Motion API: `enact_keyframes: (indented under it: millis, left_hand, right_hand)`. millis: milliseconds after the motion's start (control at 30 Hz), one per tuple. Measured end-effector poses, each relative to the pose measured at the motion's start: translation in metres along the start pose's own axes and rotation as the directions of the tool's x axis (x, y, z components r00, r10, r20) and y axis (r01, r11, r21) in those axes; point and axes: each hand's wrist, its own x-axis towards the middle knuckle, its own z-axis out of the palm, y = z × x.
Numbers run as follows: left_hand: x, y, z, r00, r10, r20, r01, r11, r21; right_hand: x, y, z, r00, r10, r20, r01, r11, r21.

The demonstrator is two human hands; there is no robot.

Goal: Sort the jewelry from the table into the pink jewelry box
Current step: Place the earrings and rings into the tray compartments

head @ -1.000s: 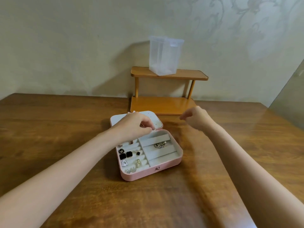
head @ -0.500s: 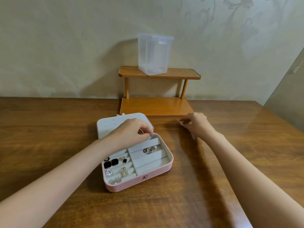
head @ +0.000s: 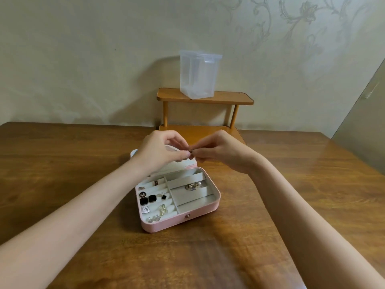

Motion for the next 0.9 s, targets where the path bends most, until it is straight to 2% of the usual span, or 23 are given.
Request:
enact_keyframes:
  millis: [133,233,333,433,533,667,767,900]
  left_hand:
    - [-0.013,-0.006,-0.025,0.991,-0.133,0.020,0.135,0.987,-0.083]
    - [-0.023,-0.015,-0.031,0.976,-0.213,0.039,0.217,0.965,-0.147]
    - [-0.029,-0.024,-0.027,0.968,-0.248,-0.037,0.236,0.950,-0.204]
    - [-0.034,-0.029,-0.020,0.961,-0.265,-0.084,0.247,0.953,-0.176]
    - [-0.038,-0.036,-0.022,0.970,-0.242,0.009,0.242,0.962,-0.127]
    - [-0.038,-0.046,-0.029,0.990,-0.113,-0.086,0.127,0.977,0.173]
    - [-0.038,-0.050,-0.026,0.994,-0.100,-0.042,0.108,0.951,0.290]
    - [-0.034,-0.053,-0.020,0.996,-0.094,0.001,0.087,0.923,0.375]
  right_hand:
    - [0.011,-0.005,0.021,0.999,0.012,0.035,-0.019,0.975,0.223]
    - [0.017,-0.003,0.037,0.998,0.062,0.033,-0.070,0.914,0.400]
    - [0.019,0.000,0.053,0.993,0.114,-0.006,-0.096,0.865,0.492]
    - [0.020,0.004,0.061,0.988,0.147,-0.043,-0.119,0.915,0.386]
    - [0.019,0.005,0.061,0.981,0.189,-0.044,-0.169,0.944,0.284]
    - [0.020,0.001,0.062,0.986,0.168,-0.020,-0.167,0.985,0.043]
    - [0.024,-0.003,0.066,0.991,0.132,0.006,-0.130,0.983,-0.129]
    - [0.029,-0.004,0.069,0.991,0.133,0.029,-0.124,0.972,-0.197]
